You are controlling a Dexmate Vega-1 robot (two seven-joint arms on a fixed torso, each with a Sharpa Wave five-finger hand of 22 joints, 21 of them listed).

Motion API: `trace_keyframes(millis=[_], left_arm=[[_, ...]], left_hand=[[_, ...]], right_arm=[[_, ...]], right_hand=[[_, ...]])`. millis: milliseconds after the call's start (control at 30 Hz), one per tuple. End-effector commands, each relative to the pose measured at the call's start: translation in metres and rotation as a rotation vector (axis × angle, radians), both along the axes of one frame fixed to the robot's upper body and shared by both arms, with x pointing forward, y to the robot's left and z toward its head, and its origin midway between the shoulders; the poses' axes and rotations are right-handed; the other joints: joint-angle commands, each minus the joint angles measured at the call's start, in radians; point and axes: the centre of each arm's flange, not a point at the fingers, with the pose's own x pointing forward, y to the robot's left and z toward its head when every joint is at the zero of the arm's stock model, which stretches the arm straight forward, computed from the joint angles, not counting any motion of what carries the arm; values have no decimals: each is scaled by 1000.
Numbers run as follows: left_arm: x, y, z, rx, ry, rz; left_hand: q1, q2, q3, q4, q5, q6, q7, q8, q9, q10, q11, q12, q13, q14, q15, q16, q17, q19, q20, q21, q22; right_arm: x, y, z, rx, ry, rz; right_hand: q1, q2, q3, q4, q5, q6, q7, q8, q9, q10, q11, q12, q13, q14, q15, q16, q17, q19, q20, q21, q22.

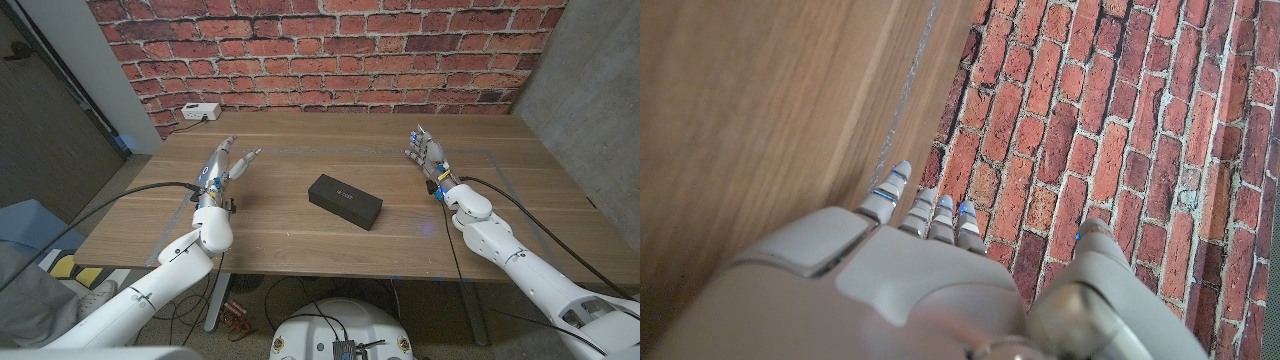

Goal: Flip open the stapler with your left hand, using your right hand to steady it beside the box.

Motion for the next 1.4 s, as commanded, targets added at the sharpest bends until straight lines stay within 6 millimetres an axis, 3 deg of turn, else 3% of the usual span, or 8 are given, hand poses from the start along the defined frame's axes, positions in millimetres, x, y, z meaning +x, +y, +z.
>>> trace_keyframes(millis=[33,333,500,767,1000,1200,1400], left_arm=[[-3,13,2,11,14,77],[-9,18,-1,13,13,112],[-12,19,-1,4,26,124],[-17,20,-4,-6,26,167],[-23,21,-5,5,21,218],[-26,27,-6,-8,23,247],[-25,30,-9,-28,7,262]], left_hand=[[17,5,6,-6,7,12,2,6,3,9,4,8,6,12,-26,4,2,17,-2,8,4],[32,-4,6,-9,7,11,-9,2,4,4,-2,3,6,36,-41,6,1,25,1,5,4],[38,-9,5,-9,7,6,-21,-2,4,15,-7,6,5,32,-41,1,1,19,2,-1,4],[43,-12,4,-7,7,-14,-3,-11,3,16,-1,4,5,36,-29,-2,1,16,9,-5,4],[51,-15,5,-4,6,12,-13,-3,2,42,-11,11,4,69,-49,5,1,30,25,-4,5],[65,-26,3,-1,6,31,-11,-3,2,73,-4,15,4,149,-80,15,-1,150,1,26,4],[75,-45,-4,-1,7,63,-27,4,3,128,-15,28,3,196,-87,16,-2,184,0,24,2]], right_arm=[[1,-1,0,4,0,-2],[-2,-3,-4,12,2,-14],[-3,-4,-3,22,-5,-15],[-4,-4,-2,13,-11,-20],[-3,-4,-3,17,-7,-18],[-2,-4,-4,12,-5,-17],[0,-4,-5,18,2,-16]], right_hand=[[3,13,1,-4,3,-1,-2,0,3,2,4,4,0,-7,-5,10,2,-4,3,3,3],[5,13,1,-7,3,-1,-3,0,3,2,-1,4,-1,-7,-4,10,0,-4,3,3,3],[6,14,1,-9,3,1,-1,0,3,8,12,6,-1,0,0,13,-1,-1,-2,5,3],[5,14,0,-9,2,2,-2,1,3,8,8,6,-2,0,-1,13,-1,-2,-1,4,3],[5,14,-1,-9,2,3,-2,1,3,8,4,5,-2,-1,-3,13,-2,-3,1,4,3],[6,14,-1,-11,2,2,-2,0,3,8,4,5,-3,-1,-3,12,-3,-3,1,4,3],[6,15,-1,-11,2,3,-1,1,3,9,7,6,-3,-1,-2,13,-3,-3,1,4,3]])
